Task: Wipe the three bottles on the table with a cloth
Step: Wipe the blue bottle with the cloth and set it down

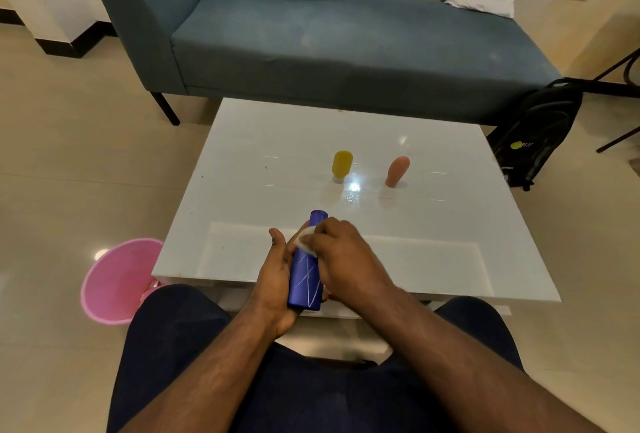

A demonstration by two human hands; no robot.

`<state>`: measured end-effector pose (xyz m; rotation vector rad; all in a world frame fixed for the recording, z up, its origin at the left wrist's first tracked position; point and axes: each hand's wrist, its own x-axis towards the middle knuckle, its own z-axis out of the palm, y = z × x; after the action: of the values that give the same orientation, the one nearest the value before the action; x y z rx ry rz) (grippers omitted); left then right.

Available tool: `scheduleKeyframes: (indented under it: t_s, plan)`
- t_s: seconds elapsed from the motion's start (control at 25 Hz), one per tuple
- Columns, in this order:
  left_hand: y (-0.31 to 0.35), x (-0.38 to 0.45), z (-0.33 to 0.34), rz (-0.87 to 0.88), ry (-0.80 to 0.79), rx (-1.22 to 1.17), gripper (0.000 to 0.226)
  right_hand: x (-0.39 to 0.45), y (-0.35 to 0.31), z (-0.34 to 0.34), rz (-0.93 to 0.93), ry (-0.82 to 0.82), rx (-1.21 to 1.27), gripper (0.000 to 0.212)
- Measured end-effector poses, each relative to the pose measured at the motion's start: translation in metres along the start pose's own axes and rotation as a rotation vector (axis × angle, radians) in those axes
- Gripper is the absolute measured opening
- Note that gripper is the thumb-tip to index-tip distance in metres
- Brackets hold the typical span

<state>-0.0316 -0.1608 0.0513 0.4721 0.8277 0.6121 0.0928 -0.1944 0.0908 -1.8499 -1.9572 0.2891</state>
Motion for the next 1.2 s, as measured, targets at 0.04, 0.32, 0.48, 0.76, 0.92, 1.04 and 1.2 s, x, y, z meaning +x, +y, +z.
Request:
scheduleKeyframes:
  t_s: [0.04, 0.32, 0.48, 0.76, 0.92, 1.04, 1.2]
  plan:
    - [-0.001, 0.0, 0.0, -0.006, 0.007, 0.011, 0.072, 0.005, 0.004, -0.003, 0.083, 0.013, 0.005, 0.039]
    - [-0.001, 0.002, -0.001, 0.004, 0.009, 0.002, 0.07, 0.0, -0.005, 0.003, 0.018, -0.014, 0.011, 0.035]
    - [-0.002, 0.001, 0.0, -0.006, 0.022, 0.02, 0.071, 0.01, -0.004, -0.002, 0.173, 0.049, 0.06, 0.03]
    - [-0.001, 0.002, -0.002, -0.011, 0.011, 0.009, 0.069, 0.007, 0.005, -0.007, 0.214, 0.045, 0.087, 0.039]
    - [0.001, 0.001, -0.002, -0.003, -0.012, -0.026, 0.069, -0.01, -0.01, -0.004, 0.027, -0.019, 0.075, 0.034]
    - [0.0, 0.002, -0.001, -0.02, -0.006, -0.001, 0.07, 0.003, 0.006, -0.01, 0.208, 0.051, 0.12, 0.037]
    - [0.0, 0.002, -0.003, -0.007, -0.022, -0.06, 0.069, -0.014, -0.015, 0.001, 0.049, 0.013, 0.091, 0.029]
